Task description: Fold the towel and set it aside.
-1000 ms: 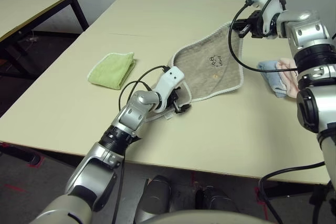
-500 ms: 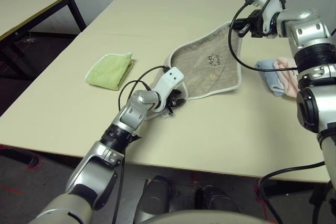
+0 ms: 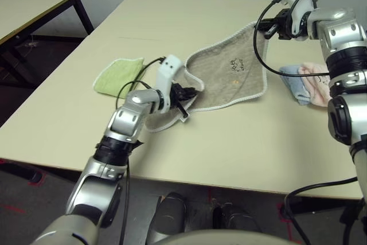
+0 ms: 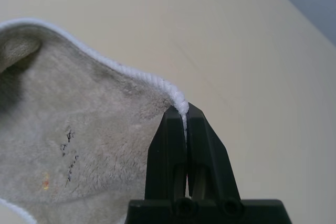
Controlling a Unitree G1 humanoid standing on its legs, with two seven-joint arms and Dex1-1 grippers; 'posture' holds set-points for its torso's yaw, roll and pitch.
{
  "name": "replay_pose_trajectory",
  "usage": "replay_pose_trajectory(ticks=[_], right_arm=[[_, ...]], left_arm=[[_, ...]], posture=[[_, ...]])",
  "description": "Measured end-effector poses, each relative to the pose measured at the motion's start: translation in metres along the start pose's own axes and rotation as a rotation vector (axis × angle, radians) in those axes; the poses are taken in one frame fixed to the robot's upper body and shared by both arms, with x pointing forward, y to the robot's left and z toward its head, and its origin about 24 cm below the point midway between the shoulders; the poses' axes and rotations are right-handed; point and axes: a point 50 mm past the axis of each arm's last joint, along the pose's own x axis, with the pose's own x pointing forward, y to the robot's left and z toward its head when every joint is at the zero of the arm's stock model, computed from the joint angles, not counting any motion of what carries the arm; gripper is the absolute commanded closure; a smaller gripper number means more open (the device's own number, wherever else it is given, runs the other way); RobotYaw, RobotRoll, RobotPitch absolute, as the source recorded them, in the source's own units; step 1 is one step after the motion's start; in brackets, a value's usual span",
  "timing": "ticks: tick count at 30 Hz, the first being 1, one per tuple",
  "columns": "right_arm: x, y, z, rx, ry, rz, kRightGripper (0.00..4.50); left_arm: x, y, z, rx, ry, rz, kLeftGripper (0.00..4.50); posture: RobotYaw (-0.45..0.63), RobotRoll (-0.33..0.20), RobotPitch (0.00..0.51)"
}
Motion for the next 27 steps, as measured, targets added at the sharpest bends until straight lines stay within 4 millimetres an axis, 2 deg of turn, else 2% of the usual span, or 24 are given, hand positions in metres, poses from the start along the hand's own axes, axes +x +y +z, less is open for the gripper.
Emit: replay_pose_trajectory(ticks=[3,7,11,13,15,18,20,22,24,27], right_arm=[[-0.005,0.004,-0.008,0.007,0.043,0.087,4.5],[-0.017,0.014,-0.029,0.05,0.138,0.252,4.5],[-0.03,0.021,-0.036,0.069,0.197,0.374,4.5],[-0.031,0.021,-0.037,0.059,0.205,0.389,4.5],[-0.024,0.021,-0.039,0.037,0.199,0.367,4.5],[-0.003,0.013,-0.037,-0.006,0.151,0.209,4.5],[0.005,0.002,-0.024,-0.041,0.053,0.024,4.5],[0.006,-0.009,0.0,-0.082,-0.079,-0.139,4.5],[-0.001,-0.019,0.027,-0.107,-0.216,-0.283,4.5],[-0.018,-0.031,0.058,-0.09,-0.407,-0.409,4.5]], left_arm=[[-0.02,-0.003,0.0,-0.018,0.056,-0.098,4.44],[-0.039,-0.008,-0.006,-0.088,0.125,-0.219,4.44],[-0.057,0.0,0.001,-0.098,0.158,-0.25,4.44],[-0.061,0.016,0.009,-0.084,0.145,-0.205,4.44],[-0.065,0.037,0.02,-0.035,0.121,-0.113,4.44],[-0.07,0.076,0.042,0.079,0.066,0.097,4.44],[-0.069,0.1,0.059,0.164,0.004,0.245,4.44],[-0.069,0.117,0.076,0.241,-0.065,0.382,4.44],[-0.073,0.129,0.093,0.32,-0.143,0.512,4.44],[-0.089,0.138,0.118,0.422,-0.274,0.679,4.44]], posture=[[0.25,0.0,0.078],[0.25,0.0,0.076],[0.24,0.0,0.07],[0.23,0.0,0.066],[0.23,0.0,0.065],[0.23,0.0,0.061],[0.23,0.0,0.06],[0.23,0.0,0.06],[0.23,0.0,0.062],[0.22,0.0,0.065]])
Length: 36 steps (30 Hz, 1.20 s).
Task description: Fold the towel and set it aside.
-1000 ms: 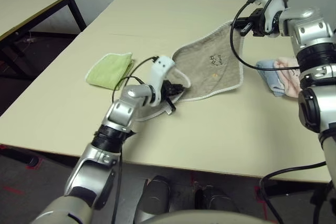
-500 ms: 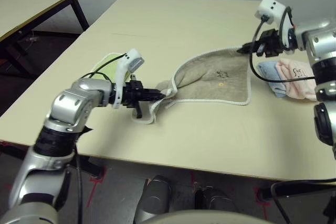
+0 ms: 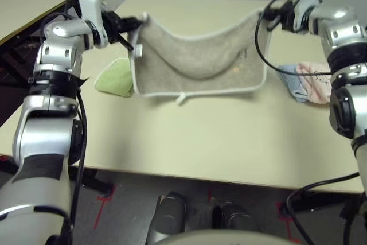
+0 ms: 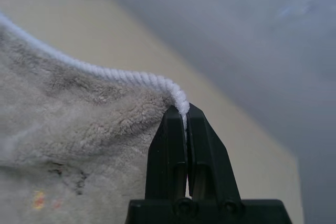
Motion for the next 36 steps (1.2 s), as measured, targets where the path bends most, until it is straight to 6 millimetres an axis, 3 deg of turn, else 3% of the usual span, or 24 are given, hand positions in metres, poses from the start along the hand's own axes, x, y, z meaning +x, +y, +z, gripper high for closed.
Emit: replay_pose_trajectory(ticks=[3,6,8,12,17,20,28,36], right_arm=[[-0.005,-0.009,0.015,0.046,-0.104,0.006,4.5],[-0.014,-0.007,0.001,0.078,-0.078,0.142,4.5],[-0.024,0.002,-0.024,0.118,-0.006,0.284,4.5],[-0.063,0.031,-0.1,0.277,0.256,0.506,4.5],[-0.107,0.063,-0.143,0.349,0.452,0.674,4.5],[-0.132,0.079,-0.165,0.413,0.556,0.73,4.5],[-0.16,0.083,-0.156,0.479,0.627,0.846,4.5],[-0.18,0.091,-0.16,0.53,0.659,0.894,4.5]], left_arm=[[-0.004,0.011,0.015,0.056,-0.079,0.007,4.44],[-0.012,0.002,-0.003,0.058,-0.036,-0.122,4.44],[-0.022,-0.014,-0.027,0.039,0.0,-0.229,4.44],[-0.055,-0.058,-0.088,-0.087,0.147,-0.441,4.44],[-0.086,-0.104,-0.115,-0.126,0.207,-0.639,4.44],[-0.104,-0.115,-0.132,-0.161,0.272,-0.681,4.44],[-0.116,-0.108,-0.124,-0.2,0.308,-0.734,4.44],[-0.135,-0.1,-0.113,-0.334,0.389,-0.828,4.44]], posture=[[0.22,0.0,0.074],[0.22,0.0,0.08],[0.22,0.0,0.086],[0.21,0.0,0.09],[0.22,0.0,0.097],[0.22,0.0,0.097],[0.21,0.0,0.099],[0.2,0.0,0.1]])
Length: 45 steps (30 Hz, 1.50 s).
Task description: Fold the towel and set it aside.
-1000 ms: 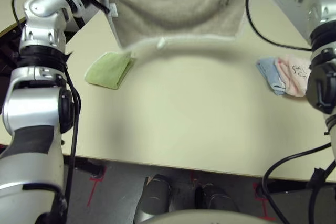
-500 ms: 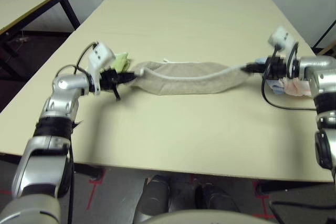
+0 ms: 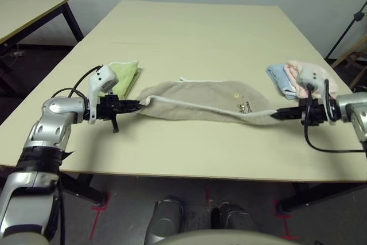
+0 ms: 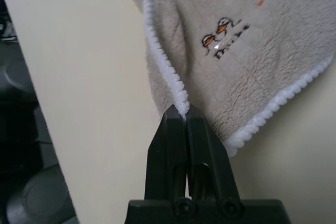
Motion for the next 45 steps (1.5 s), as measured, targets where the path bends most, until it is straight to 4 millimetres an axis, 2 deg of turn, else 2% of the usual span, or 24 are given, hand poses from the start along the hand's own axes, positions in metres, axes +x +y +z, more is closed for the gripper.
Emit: replay_pose_trajectory(ticks=[10,15,19,25,30,44,45], right_arm=[[-0.017,0.031,-0.009,0.161,0.038,0.183,4.5],[-0.017,0.033,-0.013,0.173,0.047,0.167,4.5],[-0.004,0.022,-0.01,0.121,-0.004,0.09,4.5],[0.005,-0.008,0.005,0.017,-0.096,-0.105,4.5],[0.014,-0.026,0.014,-0.062,-0.149,-0.226,4.5],[0.034,-0.044,0.011,-0.179,-0.164,-0.345,4.5],[0.035,-0.045,0.011,-0.184,-0.163,-0.352,4.5]], left_arm=[[-0.034,-0.023,-0.005,-0.22,0.14,-0.141,4.44],[-0.039,-0.025,-0.004,-0.248,0.152,-0.132,4.44],[-0.032,-0.019,-0.003,-0.214,0.118,-0.086,4.44],[-0.023,0.011,0.006,-0.113,0.066,0.092,4.44],[-0.014,0.026,0.004,-0.059,0.101,0.16,4.44],[0.007,0.047,-0.009,0.032,0.132,0.259,4.44],[0.008,0.048,-0.011,0.034,0.132,0.267,3.99]], posture=[[0.21,0.0,0.102],[0.22,0.0,0.101],[0.22,0.0,0.099],[0.22,0.0,0.096],[0.21,0.0,0.094],[0.2,0.0,0.099],[0.2,0.0,0.1]])
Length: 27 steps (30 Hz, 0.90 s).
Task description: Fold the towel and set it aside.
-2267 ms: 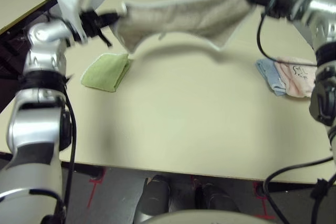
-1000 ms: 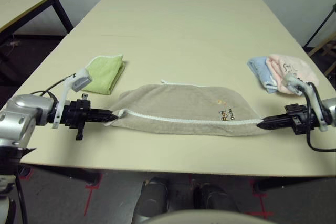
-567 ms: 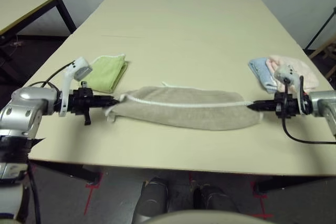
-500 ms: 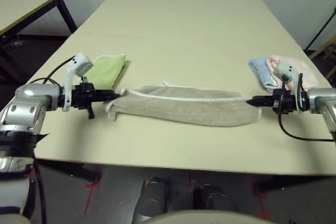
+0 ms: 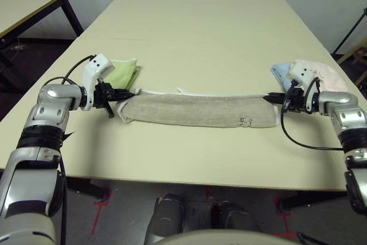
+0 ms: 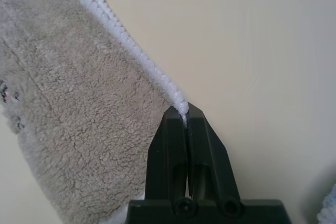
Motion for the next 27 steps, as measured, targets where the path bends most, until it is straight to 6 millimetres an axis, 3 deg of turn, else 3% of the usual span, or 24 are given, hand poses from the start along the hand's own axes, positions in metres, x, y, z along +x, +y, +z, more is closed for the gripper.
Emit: replay_pose_trajectory(ticks=[2,8,12,15,20,23,27], right_arm=[[0.0,-0.002,0.001,-0.021,-0.001,-0.018,4.5],[0.0,-0.013,0.009,-0.046,-0.022,-0.109,2.43],[-0.014,-0.024,0.02,-0.025,-0.074,-0.155,0.93],[-0.03,-0.033,0.027,-0.001,-0.092,-0.186,0.04],[-0.046,-0.032,0.046,0.04,-0.131,-0.132,0.04],[-0.05,-0.03,0.051,0.019,-0.109,-0.137,0.04],[-0.054,-0.036,0.041,-0.025,-0.027,-0.243,0.04]], left_arm=[[0.002,0.001,-0.002,0.004,0.002,0.022,3.46],[0.0,0.012,0.001,0.015,0.001,0.133,1.42],[-0.014,0.02,0.004,0.022,-0.009,0.191,0.01],[-0.026,0.026,0.021,0.02,-0.082,0.243,0.0],[-0.032,0.014,0.052,-0.027,-0.235,0.231,0.0],[-0.025,0.001,0.052,-0.048,-0.233,0.186,0.0],[-0.022,-0.007,0.048,-0.087,-0.211,0.154,0.0]], posture=[[0.2,0.0,0.1],[0.2,0.0,0.104],[0.2,0.0,0.105],[0.21,0.0,0.107],[0.21,0.0,0.109],[0.21,0.0,0.109],[0.2,0.0,0.11]])
